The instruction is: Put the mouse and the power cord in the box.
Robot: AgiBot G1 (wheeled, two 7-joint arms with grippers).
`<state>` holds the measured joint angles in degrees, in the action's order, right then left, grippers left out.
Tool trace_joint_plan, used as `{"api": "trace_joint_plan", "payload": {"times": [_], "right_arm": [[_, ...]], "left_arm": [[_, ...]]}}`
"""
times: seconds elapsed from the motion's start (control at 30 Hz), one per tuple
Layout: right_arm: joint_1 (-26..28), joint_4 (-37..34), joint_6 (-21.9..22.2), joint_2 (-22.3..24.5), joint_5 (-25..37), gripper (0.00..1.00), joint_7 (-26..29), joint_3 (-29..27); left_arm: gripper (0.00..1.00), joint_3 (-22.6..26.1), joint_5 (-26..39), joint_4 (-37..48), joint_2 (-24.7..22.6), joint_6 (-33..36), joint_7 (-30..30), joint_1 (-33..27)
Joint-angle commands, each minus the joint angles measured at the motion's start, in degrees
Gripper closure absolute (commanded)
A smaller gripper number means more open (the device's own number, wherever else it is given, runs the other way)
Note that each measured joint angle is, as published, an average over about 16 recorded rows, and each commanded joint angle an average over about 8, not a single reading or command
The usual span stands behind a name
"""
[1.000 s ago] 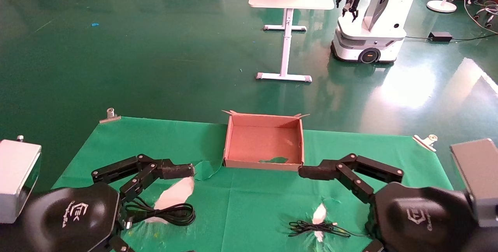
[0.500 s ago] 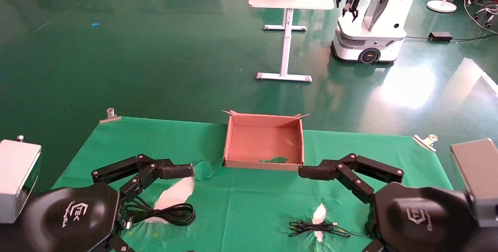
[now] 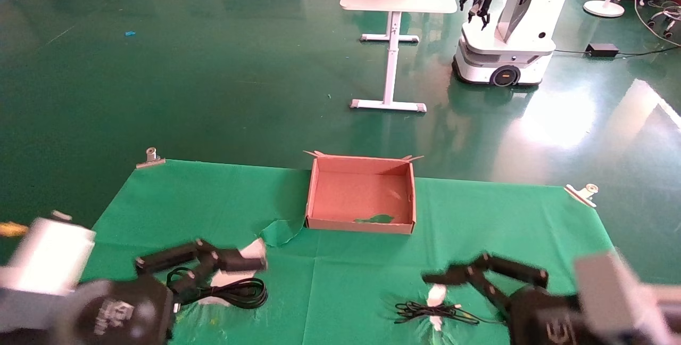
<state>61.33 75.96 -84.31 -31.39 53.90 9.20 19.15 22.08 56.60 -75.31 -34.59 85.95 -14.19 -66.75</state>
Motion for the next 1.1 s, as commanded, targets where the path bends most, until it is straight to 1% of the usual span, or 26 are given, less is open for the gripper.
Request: {"api": "trace_joint_plan", "payload": {"times": [0.03,0.1,0.23,0.37,0.47,0.73,0.9,1.1], "right_arm": [[-0.3,0.8,0.5,1.3,3.4,0.0,-0.3,0.8],[0.2,1.0,1.0,1.4,6.1,0.0,-0.6,1.6],[2.0,1.1,2.5,0.6,11.8,0.0,-0.6,3.2],[3.5,1.0,3.7,-0.5,15.9,0.0,0.3,4.6],[4.2,0.9,4.1,-1.0,17.5,0.0,0.7,5.2],[4.3,0.3,3.9,-1.1,17.5,0.0,0.3,5.2],[4.7,-0.2,3.9,-0.9,17.6,0.0,-0.1,4.9],[5.0,-0.2,4.3,0.0,17.1,0.0,-0.3,4.1]], "left_arm": [[0.0,1.6,3.9,-0.8,0.7,0.0,-1.1,-1.3],[0.0,4.2,10.5,-1.1,-0.1,0.5,-2.6,-4.4],[0.0,9.6,24.4,-1.1,-3.5,0.5,-6.0,-10.6],[0.0,12.9,34.1,-0.9,-6.4,0.5,-8.7,-14.5],[0.0,13.8,37.5,-0.9,-7.3,0.8,-9.7,-15.6],[0.0,14.4,38.4,-0.5,-7.8,0.4,-9.5,-15.5],[0.0,17.4,46.5,1.4,-11.3,-2.3,-10.8,-15.6],[0.0,22.1,60.0,9.2,-18.9,-8.1,-13.9,-16.7]]}}
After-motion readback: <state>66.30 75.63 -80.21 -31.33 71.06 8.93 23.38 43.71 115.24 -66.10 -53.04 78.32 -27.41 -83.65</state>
